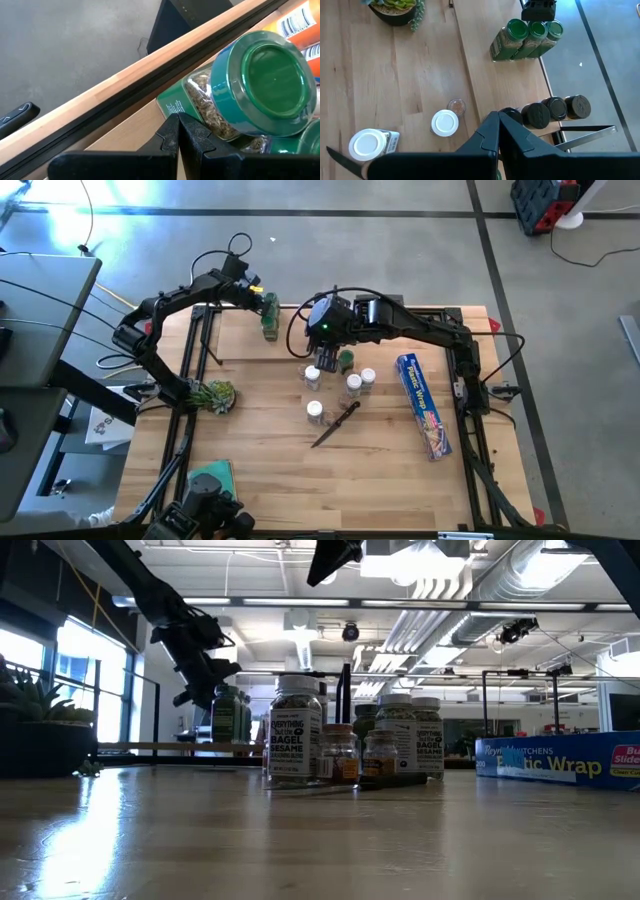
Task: Shelf spices
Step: Adjust the black and green lid seasoning bottles on the shelf
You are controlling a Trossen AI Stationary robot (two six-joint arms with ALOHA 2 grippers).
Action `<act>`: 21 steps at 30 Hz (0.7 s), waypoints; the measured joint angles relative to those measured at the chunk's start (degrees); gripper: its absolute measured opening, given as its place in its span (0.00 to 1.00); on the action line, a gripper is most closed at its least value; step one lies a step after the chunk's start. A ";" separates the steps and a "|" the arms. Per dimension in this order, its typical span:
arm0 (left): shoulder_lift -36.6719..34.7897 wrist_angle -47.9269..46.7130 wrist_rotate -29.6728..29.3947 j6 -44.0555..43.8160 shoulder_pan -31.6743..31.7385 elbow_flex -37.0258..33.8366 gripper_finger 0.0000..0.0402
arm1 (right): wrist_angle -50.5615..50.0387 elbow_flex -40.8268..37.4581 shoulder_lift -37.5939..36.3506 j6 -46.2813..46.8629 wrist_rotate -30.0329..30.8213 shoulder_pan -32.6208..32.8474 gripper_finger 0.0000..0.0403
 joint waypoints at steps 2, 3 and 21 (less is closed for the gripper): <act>0.00 0.00 0.00 0.34 -0.10 0.00 0.00 | 0.00 0.00 0.00 0.00 -0.02 0.00 0.00; 0.00 -0.03 0.00 0.40 -0.19 0.00 0.00 | 0.00 0.00 0.00 0.00 -0.02 0.00 0.00; -0.51 -3.56 -0.22 2.04 -0.71 0.00 0.00 | 0.00 0.00 0.00 0.17 -0.48 0.00 0.00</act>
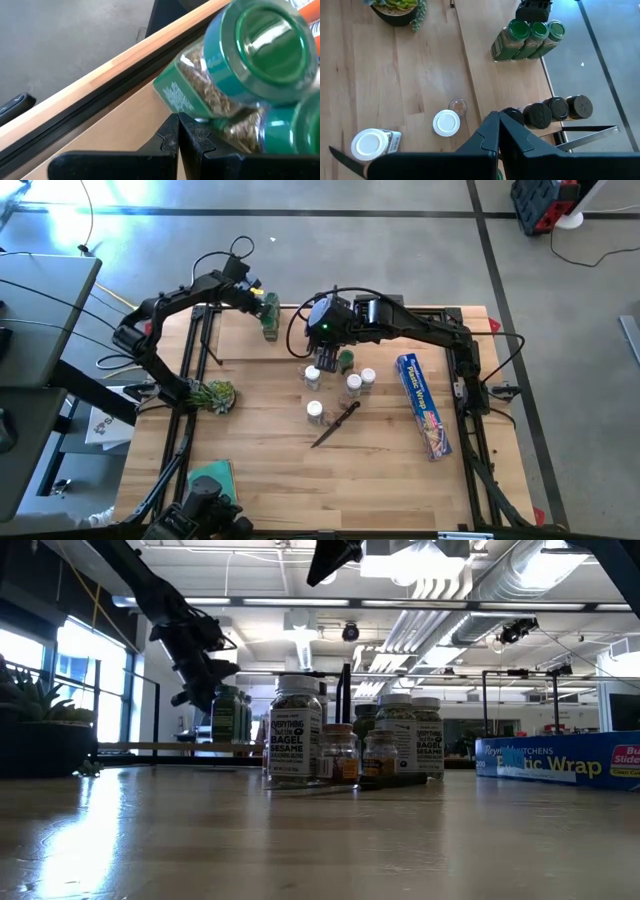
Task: Shelf spices
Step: Adjust the black and green lid seasoning bottles on the shelf, then put the green lid seasoning bottle on the shelf
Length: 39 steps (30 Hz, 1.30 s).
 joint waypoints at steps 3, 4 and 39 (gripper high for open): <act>-1.82 -2.01 -0.37 0.50 0.34 0.00 0.00 | 0.36 0.00 0.25 -0.08 -0.97 -0.04 0.00; -2.58 -2.93 -0.41 0.55 0.34 0.00 0.00 | 0.58 -0.01 0.47 -0.10 -1.02 -0.04 0.00; -49.61 -17.28 8.46 6.93 -17.81 -2.32 0.00 | -12.88 -0.04 0.55 19.24 5.84 7.76 0.00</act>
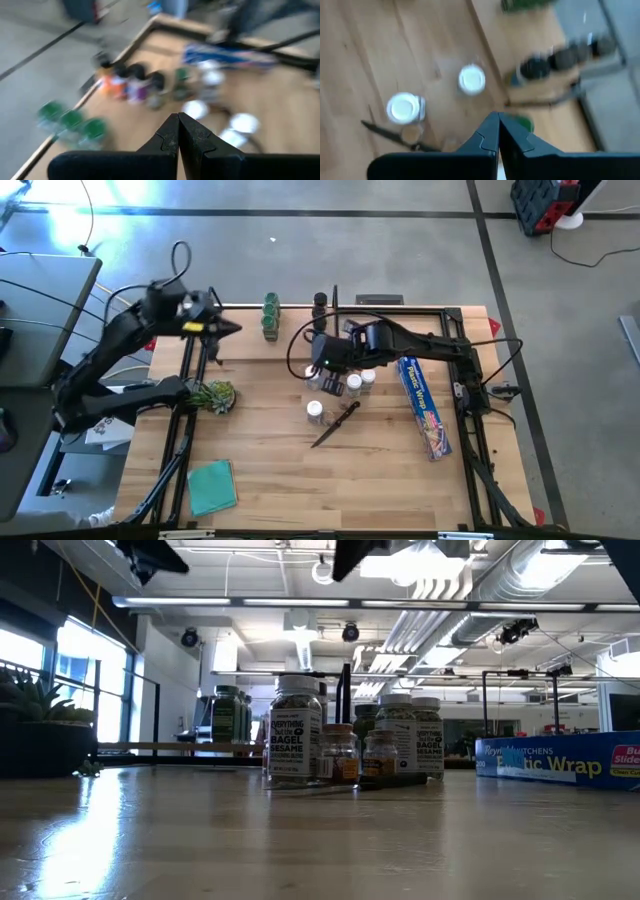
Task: Shelf spices
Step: Put the green lid seasoning bottle on the shelf
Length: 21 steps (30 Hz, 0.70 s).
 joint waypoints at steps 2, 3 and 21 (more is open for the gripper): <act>-2.85 -0.46 2.80 -0.02 -2.44 0.00 0.00 | -4.46 -0.01 0.22 5.13 -1.55 -0.76 0.01; -4.13 -0.91 3.53 -0.29 -3.50 0.00 0.00 | -6.03 -0.53 0.24 7.14 -2.00 -1.04 0.02; -20.48 8.52 5.09 -9.65 -12.42 -16.04 0.00 | 14.04 -25.23 -0.11 18.31 -13.62 -7.38 0.67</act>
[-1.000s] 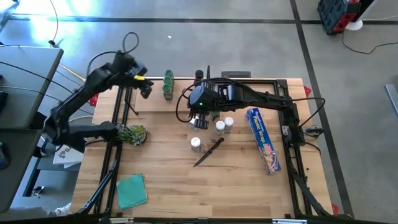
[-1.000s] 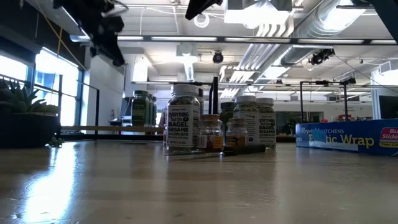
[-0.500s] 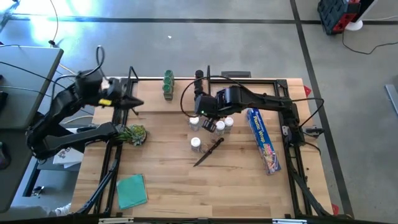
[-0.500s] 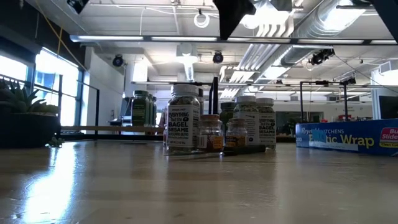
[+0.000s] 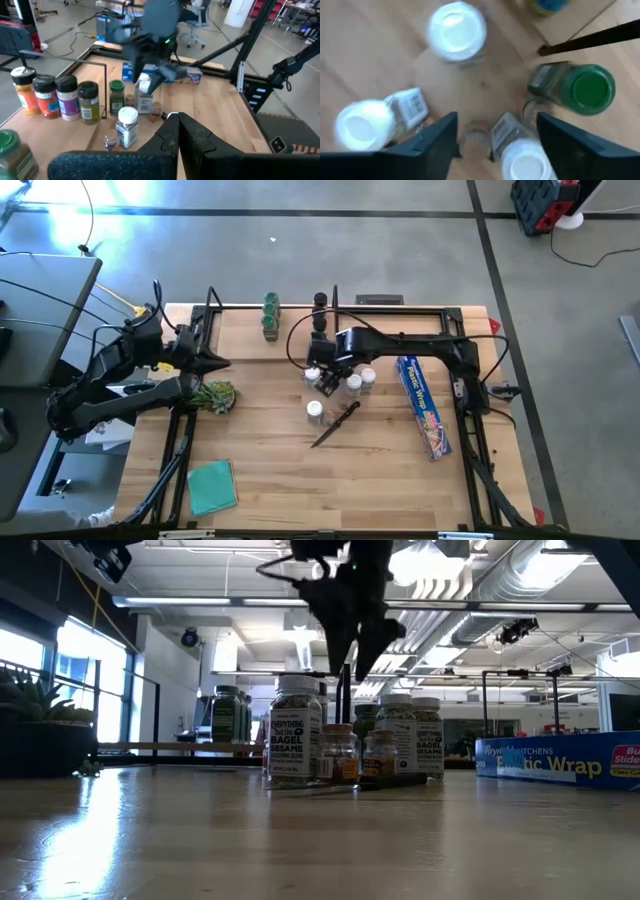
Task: Shelf spices
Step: Put the green lid seasoning bottle on the shelf
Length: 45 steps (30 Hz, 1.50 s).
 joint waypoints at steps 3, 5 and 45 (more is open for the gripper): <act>0.19 0.79 0.00 -0.37 -0.37 0.67 0.00 | -0.08 -2.66 0.00 3.24 3.14 -2.60 0.75; 0.16 0.82 0.03 -0.32 -0.66 0.85 0.00 | -0.23 -3.87 0.00 3.34 4.34 -4.10 0.78; 0.27 -0.09 -0.17 1.69 -0.81 0.85 0.00 | 2.19 -5.55 3.45 7.70 4.15 -8.52 0.64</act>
